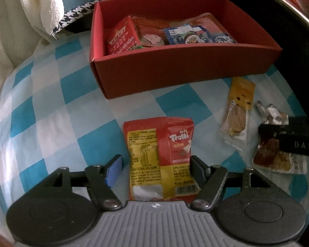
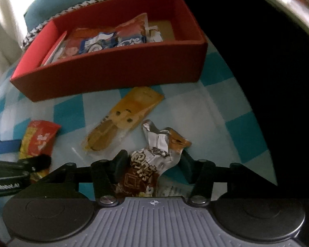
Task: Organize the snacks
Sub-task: 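Grasp the silver-brown chocolate wrapper with the right gripper while the left gripper holds the Trolli bag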
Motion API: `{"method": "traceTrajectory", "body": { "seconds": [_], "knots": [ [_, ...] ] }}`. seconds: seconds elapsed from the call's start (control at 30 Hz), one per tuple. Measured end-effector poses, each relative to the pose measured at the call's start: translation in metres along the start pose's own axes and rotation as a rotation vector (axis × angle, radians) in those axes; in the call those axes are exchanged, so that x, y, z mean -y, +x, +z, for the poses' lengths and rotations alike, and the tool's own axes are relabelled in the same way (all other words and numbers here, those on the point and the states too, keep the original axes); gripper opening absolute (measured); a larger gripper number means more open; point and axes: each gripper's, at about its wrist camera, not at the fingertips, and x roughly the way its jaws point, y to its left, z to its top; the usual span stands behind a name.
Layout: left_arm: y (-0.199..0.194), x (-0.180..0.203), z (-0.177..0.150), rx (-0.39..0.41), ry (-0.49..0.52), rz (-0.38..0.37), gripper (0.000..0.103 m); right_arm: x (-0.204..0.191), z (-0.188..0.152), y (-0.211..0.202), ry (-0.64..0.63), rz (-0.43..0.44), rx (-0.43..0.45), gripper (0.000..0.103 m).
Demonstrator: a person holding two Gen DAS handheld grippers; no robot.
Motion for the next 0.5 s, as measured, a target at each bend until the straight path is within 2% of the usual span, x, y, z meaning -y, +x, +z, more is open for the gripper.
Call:
{"method": "traceTrajectory", "body": {
  "seconds": [0.07, 0.13, 0.23, 0.33, 0.4, 0.43, 0.47, 0.5],
  "knots": [
    [-0.003, 0.000, -0.002, 0.008, 0.005, -0.001, 0.064, -0.004, 0.003, -0.004, -0.044, -0.022, 0.021, 0.055],
    [-0.006, -0.001, -0.004, 0.018, 0.010, -0.002, 0.064, -0.003, 0.006, -0.003, -0.021, 0.026, 0.009, 0.053],
    [-0.004, -0.006, -0.002, 0.014, -0.013, -0.009, 0.065, -0.005, 0.007, 0.002, -0.024, 0.005, 0.011, 0.055],
    [0.002, -0.009, 0.001, 0.009, -0.034, 0.003, 0.069, -0.003, 0.008, 0.009, 0.000, 0.007, -0.003, 0.063],
    [0.004, -0.005, 0.003, 0.018, -0.021, 0.014, 0.077, -0.008, 0.009, 0.016, -0.019, 0.012, -0.011, 0.077],
    [0.006, -0.003, 0.004, 0.019, -0.009, 0.026, 0.079, -0.016, 0.011, 0.022, -0.038, 0.006, -0.016, 0.079],
    [0.008, 0.000, 0.003, 0.022, 0.007, 0.041, 0.082, -0.020, 0.010, 0.023, -0.053, 0.004, -0.015, 0.087],
    [0.010, 0.002, 0.002, 0.027, 0.023, 0.058, 0.087, -0.023, 0.008, 0.026, -0.069, 0.006, -0.029, 0.101]
  ]
}}
